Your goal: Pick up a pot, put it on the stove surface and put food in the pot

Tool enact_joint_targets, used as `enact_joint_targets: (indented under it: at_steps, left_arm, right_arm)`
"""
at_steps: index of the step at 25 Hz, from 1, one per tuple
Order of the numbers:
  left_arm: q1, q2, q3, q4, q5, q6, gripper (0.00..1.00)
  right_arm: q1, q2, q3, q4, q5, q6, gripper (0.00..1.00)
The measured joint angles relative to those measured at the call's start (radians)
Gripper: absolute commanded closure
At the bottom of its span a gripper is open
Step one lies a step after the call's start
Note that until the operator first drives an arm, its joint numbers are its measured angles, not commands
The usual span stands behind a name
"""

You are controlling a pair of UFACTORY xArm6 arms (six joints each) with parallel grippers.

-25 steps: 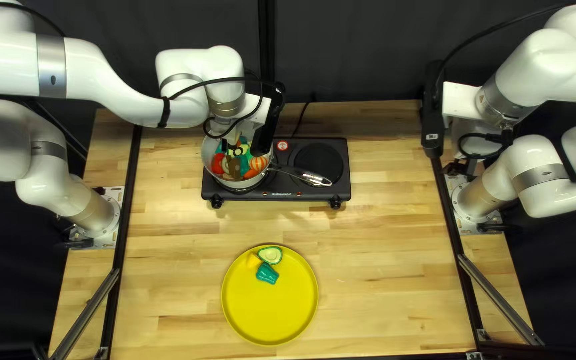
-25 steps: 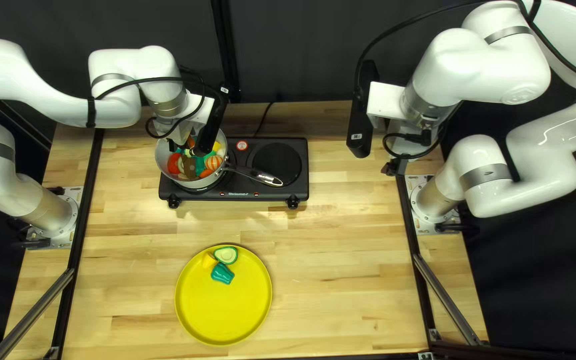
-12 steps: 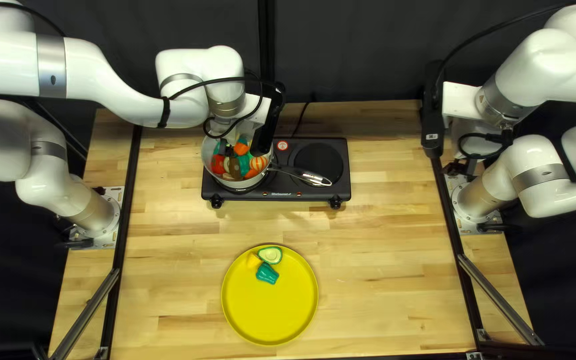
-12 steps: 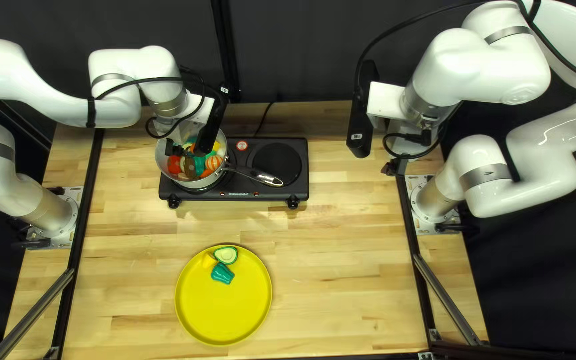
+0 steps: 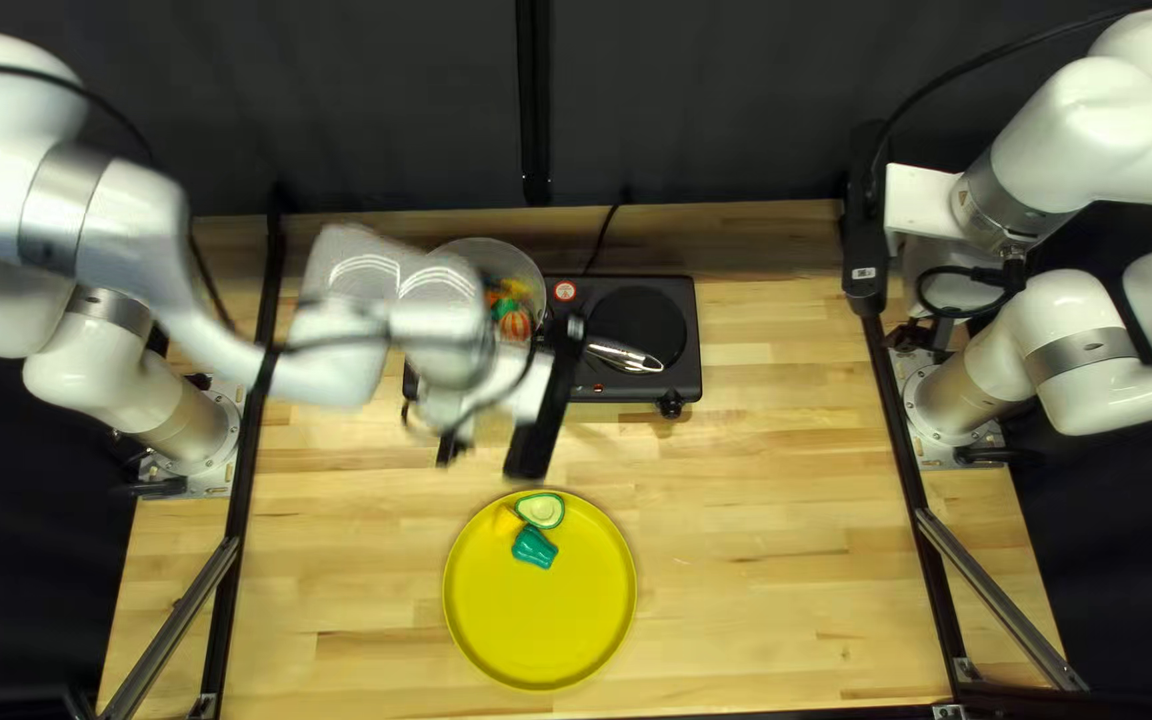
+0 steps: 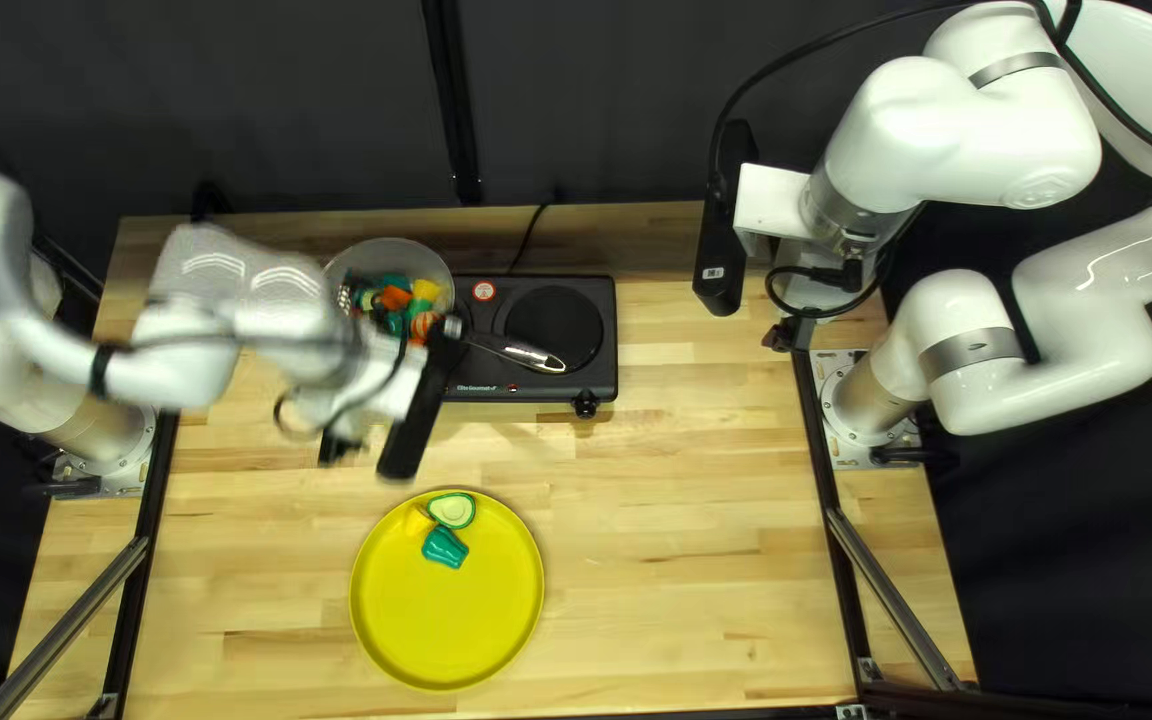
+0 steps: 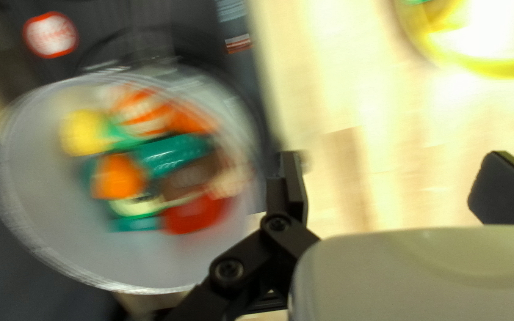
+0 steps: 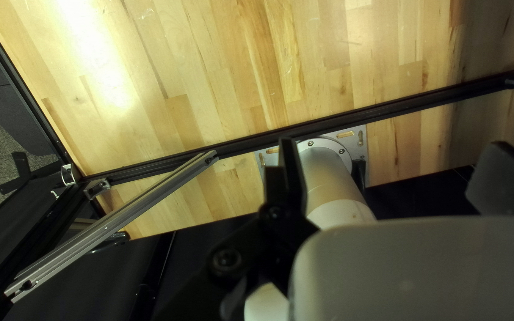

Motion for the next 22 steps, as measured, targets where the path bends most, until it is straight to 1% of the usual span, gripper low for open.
enact_joint_targets:
  at_steps: [1,3,12,14,16,19,22]
  left_arm:
    - [-0.03,0.018,-0.006,0.006,-0.02,-0.034,0.0]
    - [-0.05,0.03,-0.01,0.012,-0.034,-0.058,0.0]
    - [-0.043,0.039,-0.006,0.01,-0.045,-0.054,0.0]
    - [-0.015,0.065,0.001,-0.001,-0.069,-0.009,0.0]
    - [0.014,0.107,0.004,-0.021,-0.11,0.064,0.0]
    - [0.053,0.184,0.002,-0.06,-0.193,0.192,0.0]
    - [0.08,0.233,0.015,-0.084,-0.272,0.298,0.0]
  right_arm:
    - [0.0,0.0,0.0,0.0,0.0,0.0,0.0]
    - [0.0,0.0,0.0,0.0,0.0,0.0,0.0]
    - [0.0,0.0,0.0,0.0,0.0,0.0,0.0]
    - [0.0,0.0,0.0,0.0,0.0,0.0,0.0]
    - [0.0,0.0,0.0,0.0,0.0,0.0,0.0]
    - [0.0,0.0,0.0,0.0,0.0,0.0,0.0]
    - [0.0,0.0,0.0,0.0,0.0,0.0,0.0]
